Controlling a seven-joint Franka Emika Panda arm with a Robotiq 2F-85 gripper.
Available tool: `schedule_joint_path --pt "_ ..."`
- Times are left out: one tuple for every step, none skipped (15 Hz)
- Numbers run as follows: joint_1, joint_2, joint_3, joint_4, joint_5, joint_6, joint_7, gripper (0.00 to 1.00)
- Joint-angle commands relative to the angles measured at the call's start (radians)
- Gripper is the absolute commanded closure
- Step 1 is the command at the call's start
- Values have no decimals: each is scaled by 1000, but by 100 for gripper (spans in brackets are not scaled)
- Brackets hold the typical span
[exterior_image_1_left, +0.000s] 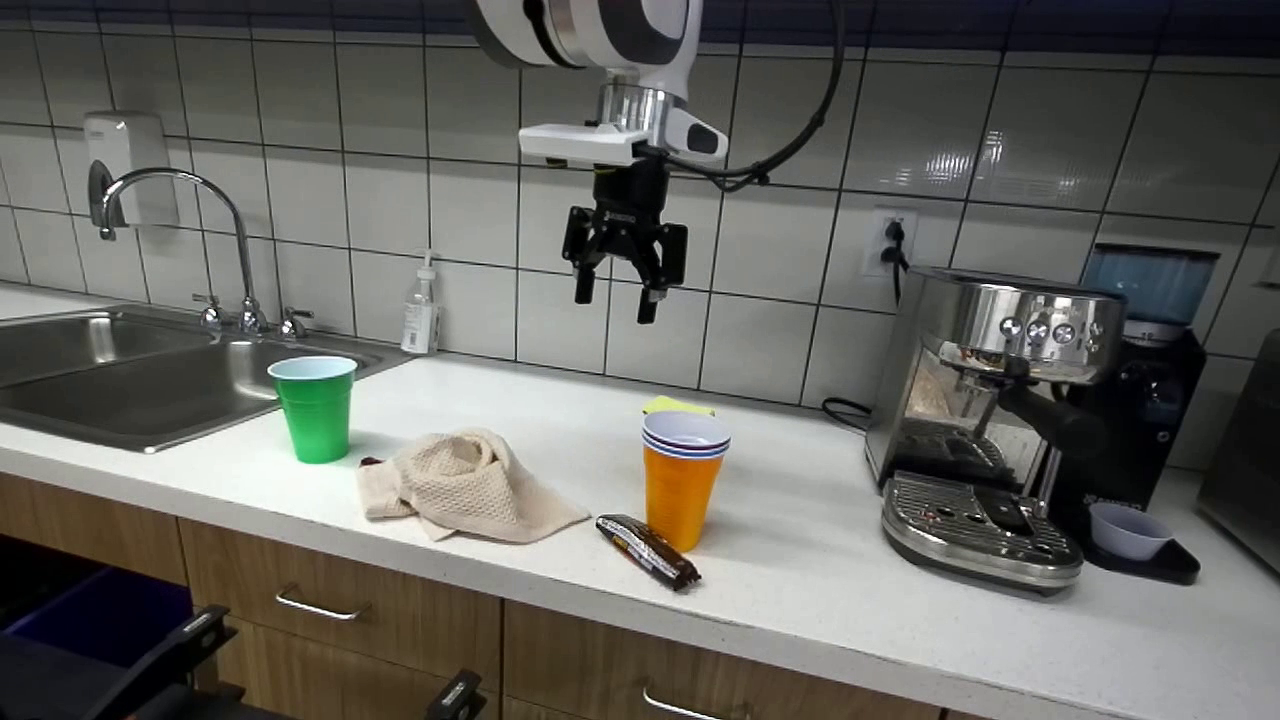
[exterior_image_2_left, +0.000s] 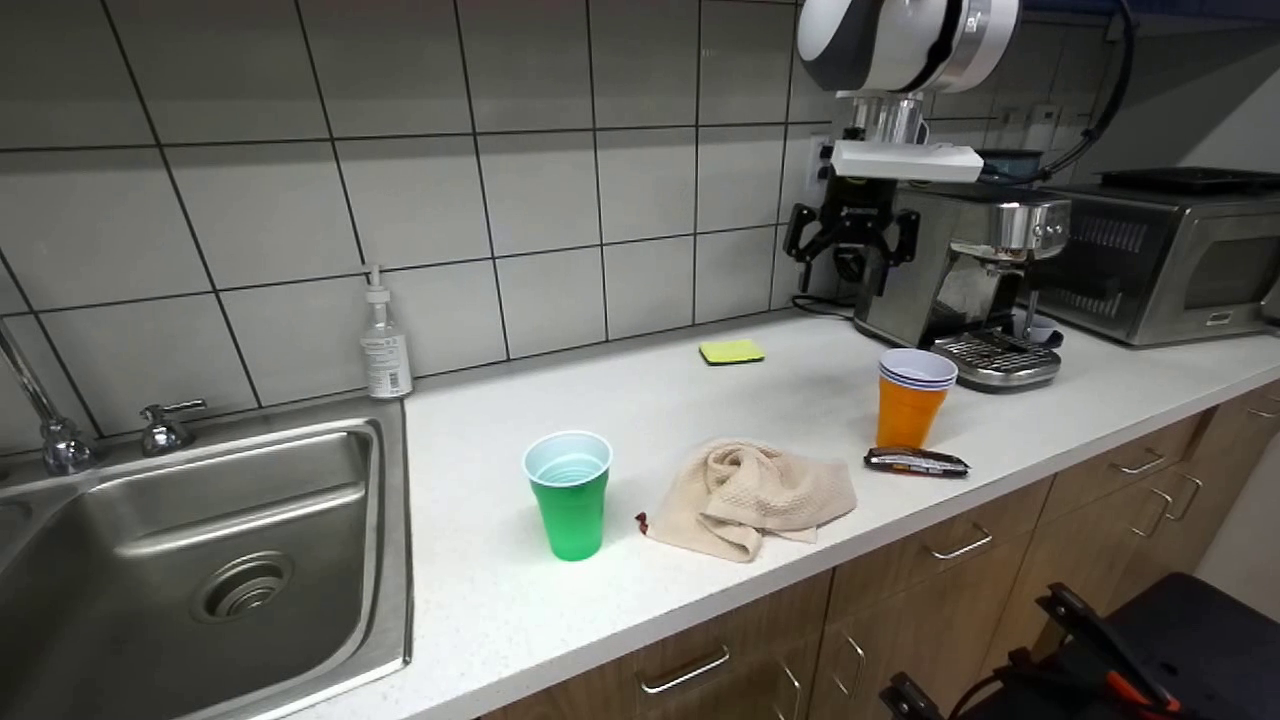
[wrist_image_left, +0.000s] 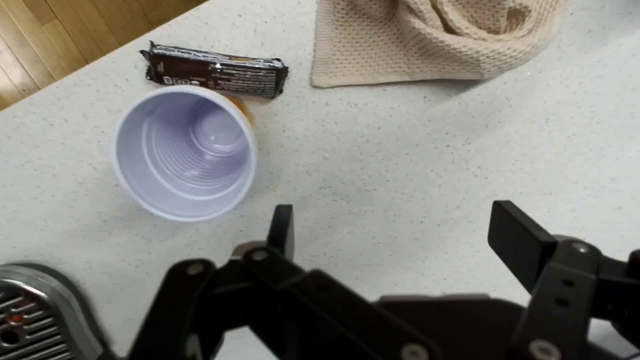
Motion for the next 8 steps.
schedule_joint_path --pt "27 -9 39 24 33 -40 -73 0" --pt "36 -11 49 23 35 -40 -84 0" --pt "47 -15 60 23 30 -40 -89 0" --pt "58 -18 71 22 30 -42 -98 0" --pt "68 -20 81 20 29 -41 -104 0" --pt "80 -23 93 20 28 -43 -110 0" --pt "91 -26 103 21 27 -44 -116 0" --pt "102 -28 115 21 28 -44 -121 0"
